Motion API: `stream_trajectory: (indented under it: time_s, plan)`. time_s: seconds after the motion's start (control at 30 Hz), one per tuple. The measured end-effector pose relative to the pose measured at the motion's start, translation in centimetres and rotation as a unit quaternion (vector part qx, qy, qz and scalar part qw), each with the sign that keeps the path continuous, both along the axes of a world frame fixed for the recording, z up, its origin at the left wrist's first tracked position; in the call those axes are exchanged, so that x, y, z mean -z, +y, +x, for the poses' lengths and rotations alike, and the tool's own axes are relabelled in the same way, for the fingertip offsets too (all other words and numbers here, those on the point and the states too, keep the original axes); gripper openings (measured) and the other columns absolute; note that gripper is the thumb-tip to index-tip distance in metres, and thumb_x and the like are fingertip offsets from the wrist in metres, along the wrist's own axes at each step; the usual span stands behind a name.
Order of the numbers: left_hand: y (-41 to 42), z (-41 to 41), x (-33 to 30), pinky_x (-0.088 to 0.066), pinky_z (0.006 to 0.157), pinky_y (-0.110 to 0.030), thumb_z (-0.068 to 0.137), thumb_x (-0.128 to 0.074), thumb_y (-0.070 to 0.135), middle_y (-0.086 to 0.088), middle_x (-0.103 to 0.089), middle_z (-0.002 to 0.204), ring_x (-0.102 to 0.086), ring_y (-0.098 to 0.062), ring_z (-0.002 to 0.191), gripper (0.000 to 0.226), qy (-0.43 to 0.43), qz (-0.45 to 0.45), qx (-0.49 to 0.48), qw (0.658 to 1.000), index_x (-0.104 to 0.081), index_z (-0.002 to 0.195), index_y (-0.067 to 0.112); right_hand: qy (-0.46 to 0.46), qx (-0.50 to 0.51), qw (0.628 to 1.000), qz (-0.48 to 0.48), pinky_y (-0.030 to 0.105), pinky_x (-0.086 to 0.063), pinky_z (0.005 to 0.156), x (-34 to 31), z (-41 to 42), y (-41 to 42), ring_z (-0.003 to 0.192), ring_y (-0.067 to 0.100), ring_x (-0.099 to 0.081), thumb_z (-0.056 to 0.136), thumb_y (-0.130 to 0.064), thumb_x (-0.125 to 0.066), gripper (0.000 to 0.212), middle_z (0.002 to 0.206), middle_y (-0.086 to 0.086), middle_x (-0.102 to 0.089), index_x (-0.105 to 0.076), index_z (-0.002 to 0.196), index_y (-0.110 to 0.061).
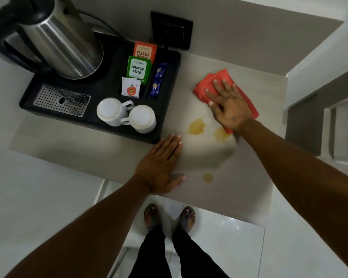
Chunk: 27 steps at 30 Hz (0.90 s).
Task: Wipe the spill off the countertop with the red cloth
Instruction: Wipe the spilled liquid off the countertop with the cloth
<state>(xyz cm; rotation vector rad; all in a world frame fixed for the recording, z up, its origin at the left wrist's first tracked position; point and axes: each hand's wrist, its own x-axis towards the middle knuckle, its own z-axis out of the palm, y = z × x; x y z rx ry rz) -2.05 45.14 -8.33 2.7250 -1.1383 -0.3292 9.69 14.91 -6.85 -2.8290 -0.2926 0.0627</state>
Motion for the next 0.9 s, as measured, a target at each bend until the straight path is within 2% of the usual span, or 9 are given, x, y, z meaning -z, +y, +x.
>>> stream_trajectory:
  time_s: [0.07, 0.13, 0.23, 0.37, 0.5, 0.6, 0.73, 0.9]
  plan:
    - [0.1, 0.1, 0.0, -0.009, 0.130, -0.047, 0.094, -0.044, 0.065, -0.019, -0.012, 0.171, -0.002, -0.030, 0.160, 0.096, -0.005, 0.001, -0.002, 1.000, -0.013, 0.160, 0.002, -0.027, -0.020, 0.999, 0.011, 0.053, -0.015, 0.121, 0.3, -2.5, -1.0, 0.149, 0.037, -0.022, 0.100, -0.034, -0.044, 0.049, 0.159, 0.013, -0.033, -0.048, 0.146, -0.021]
    - [0.1, 0.1, 0.2, -0.011, 0.130, -0.048, 0.094, -0.042, 0.065, -0.019, -0.011, 0.171, -0.001, -0.030, 0.160, 0.096, -0.007, -0.007, -0.001, 1.000, -0.012, 0.160, 0.002, -0.029, 0.003, 0.999, 0.015, 0.055, -0.019, 0.120, 0.3, -2.2, -2.1, 0.148, 0.038, -0.024, 0.099, -0.037, -0.044, 0.049, 0.158, 0.013, -0.034, -0.050, 0.145, -0.021]
    - [0.1, 0.1, 0.4, -0.014, 0.129, -0.050, 0.094, -0.043, 0.064, -0.018, -0.011, 0.171, -0.001, -0.030, 0.160, 0.095, 0.001, -0.018, -0.001, 1.000, -0.013, 0.160, 0.003, 0.005, 0.039, 0.999, 0.008, 0.051, -0.014, 0.122, 0.1, 1.7, -1.1, 0.150, 0.035, -0.018, 0.098, -0.046, -0.039, 0.053, 0.162, 0.010, -0.028, -0.048, 0.146, -0.026]
    - [0.1, 0.2, 0.3, -0.015, 0.128, -0.050, 0.094, -0.044, 0.065, -0.018, -0.013, 0.171, -0.003, -0.030, 0.160, 0.095, 0.000, -0.026, -0.001, 1.000, -0.015, 0.160, 0.003, 0.016, -0.034, 0.999, 0.013, 0.048, -0.007, 0.122, -0.1, 4.6, 2.5, 0.151, 0.033, -0.014, 0.099, -0.044, -0.040, 0.049, 0.163, 0.006, -0.026, -0.050, 0.144, -0.027]
    - [0.2, -0.1, 0.4, -0.019, 0.127, -0.051, 0.092, -0.048, 0.062, -0.019, -0.020, 0.169, -0.009, -0.032, 0.159, 0.094, -0.012, -0.046, -0.005, 0.999, -0.022, 0.158, 0.001, -0.018, -0.134, 0.991, 0.007, 0.050, -0.013, 0.122, 0.9, -0.9, 2.0, 0.149, 0.029, -0.020, 0.100, -0.037, -0.047, 0.042, 0.158, 0.005, -0.034, -0.055, 0.139, -0.024]
    - [0.2, 0.1, 0.6, -0.017, 0.127, -0.051, 0.093, -0.048, 0.063, -0.019, -0.018, 0.170, -0.007, -0.032, 0.159, 0.095, -0.010, -0.051, -0.003, 0.999, -0.019, 0.159, 0.001, -0.022, -0.126, 0.992, 0.013, 0.047, -0.015, 0.122, 1.1, -2.4, -0.7, 0.150, 0.027, -0.022, 0.101, -0.042, -0.044, 0.044, 0.159, 0.003, -0.033, -0.054, 0.141, -0.027]
    - [0.4, 0.1, 0.7, -0.014, 0.128, -0.049, 0.093, -0.046, 0.064, -0.019, -0.015, 0.170, -0.005, -0.032, 0.159, 0.096, -0.016, -0.047, 0.000, 0.999, -0.017, 0.159, 0.001, -0.009, -0.088, 0.996, 0.004, 0.050, -0.013, 0.122, 0.5, 1.3, 1.1, 0.151, 0.028, -0.016, 0.101, -0.050, -0.039, 0.048, 0.162, 0.003, -0.028, -0.046, 0.145, -0.032]
    - [0.1, -0.1, 0.1, -0.017, 0.128, -0.050, 0.093, -0.048, 0.061, -0.021, -0.020, 0.169, -0.011, -0.033, 0.159, 0.094, -0.018, -0.051, -0.005, 0.999, -0.023, 0.158, -0.001, -0.008, -0.130, 0.992, -0.007, 0.051, -0.012, 0.122, 0.6, 0.2, 4.0, 0.151, 0.028, -0.015, 0.102, -0.048, -0.037, 0.046, 0.161, 0.002, -0.030, -0.050, 0.143, -0.031]
